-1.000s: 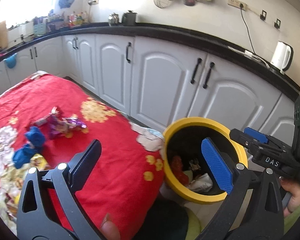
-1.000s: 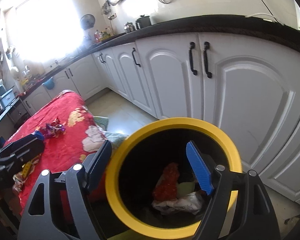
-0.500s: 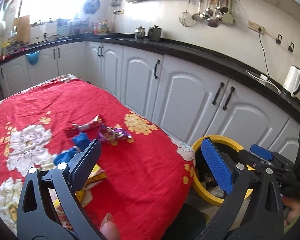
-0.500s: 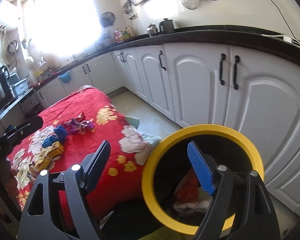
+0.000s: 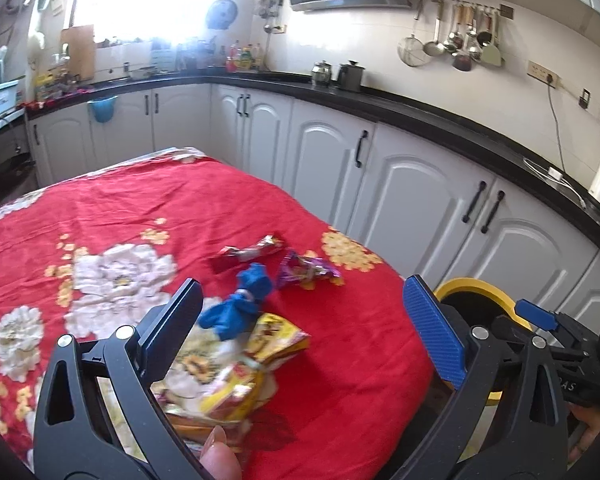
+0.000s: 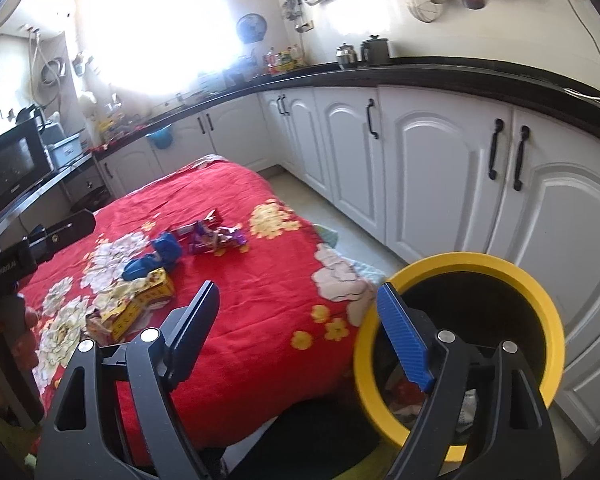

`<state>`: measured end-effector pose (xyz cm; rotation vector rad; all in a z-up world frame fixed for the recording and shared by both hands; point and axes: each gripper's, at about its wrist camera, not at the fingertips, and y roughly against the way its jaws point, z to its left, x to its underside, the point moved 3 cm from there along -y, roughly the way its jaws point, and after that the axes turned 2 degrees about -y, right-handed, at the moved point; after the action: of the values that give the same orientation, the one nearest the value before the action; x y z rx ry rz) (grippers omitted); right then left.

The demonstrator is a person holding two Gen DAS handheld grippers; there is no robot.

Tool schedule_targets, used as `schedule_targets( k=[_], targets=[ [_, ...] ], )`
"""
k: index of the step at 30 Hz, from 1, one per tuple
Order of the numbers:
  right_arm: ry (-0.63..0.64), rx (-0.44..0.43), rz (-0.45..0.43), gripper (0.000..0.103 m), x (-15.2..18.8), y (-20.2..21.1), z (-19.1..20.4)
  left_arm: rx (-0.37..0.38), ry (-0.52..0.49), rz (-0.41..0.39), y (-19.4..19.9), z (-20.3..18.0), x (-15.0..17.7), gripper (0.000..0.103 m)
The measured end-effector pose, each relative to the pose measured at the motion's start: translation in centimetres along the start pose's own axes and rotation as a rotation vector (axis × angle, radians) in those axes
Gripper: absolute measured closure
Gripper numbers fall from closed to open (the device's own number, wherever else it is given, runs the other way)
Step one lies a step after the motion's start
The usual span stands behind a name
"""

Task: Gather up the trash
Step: 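Move both open tools back from the bin toward the table trash, then grasp the blue plastic glove with left tool while right grasps purple candy wrapper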

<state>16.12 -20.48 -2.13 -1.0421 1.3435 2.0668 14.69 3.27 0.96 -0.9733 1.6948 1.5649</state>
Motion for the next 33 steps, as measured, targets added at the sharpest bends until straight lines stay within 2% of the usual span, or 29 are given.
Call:
schedule_targets(
  k=[12,17,22,29,33],
  targets=[
    [0.11,-0.043,0.039,0.025,-0.5,-3.0,4.7,-0.055,0.038,0.024,-0.7,4.6,0.7,0.011],
    [0.146,-0.061,0.051,0.025,-1.5,-5.1,6.1,-0.065,0.053,0.06,-1.9,6.4,1.3,0.011],
    [0.188,-0.064,0.07,0.025,-2.4,-7.9,7.3,-0.054,0.08,0.097,-3.2,7.9,2.1,0.011],
    [0.244,-0.092,0.117,0.031,-3.7,-12.4,9.0,0.006,0.126,0.151,-4.7,9.1,2.7,0.024],
    [0.277,-0.1,0.142,0.036,-4.3,-14.9,9.7,0.035,0.137,0.186,-5.8,9.4,3.2,0.027]
  ],
)
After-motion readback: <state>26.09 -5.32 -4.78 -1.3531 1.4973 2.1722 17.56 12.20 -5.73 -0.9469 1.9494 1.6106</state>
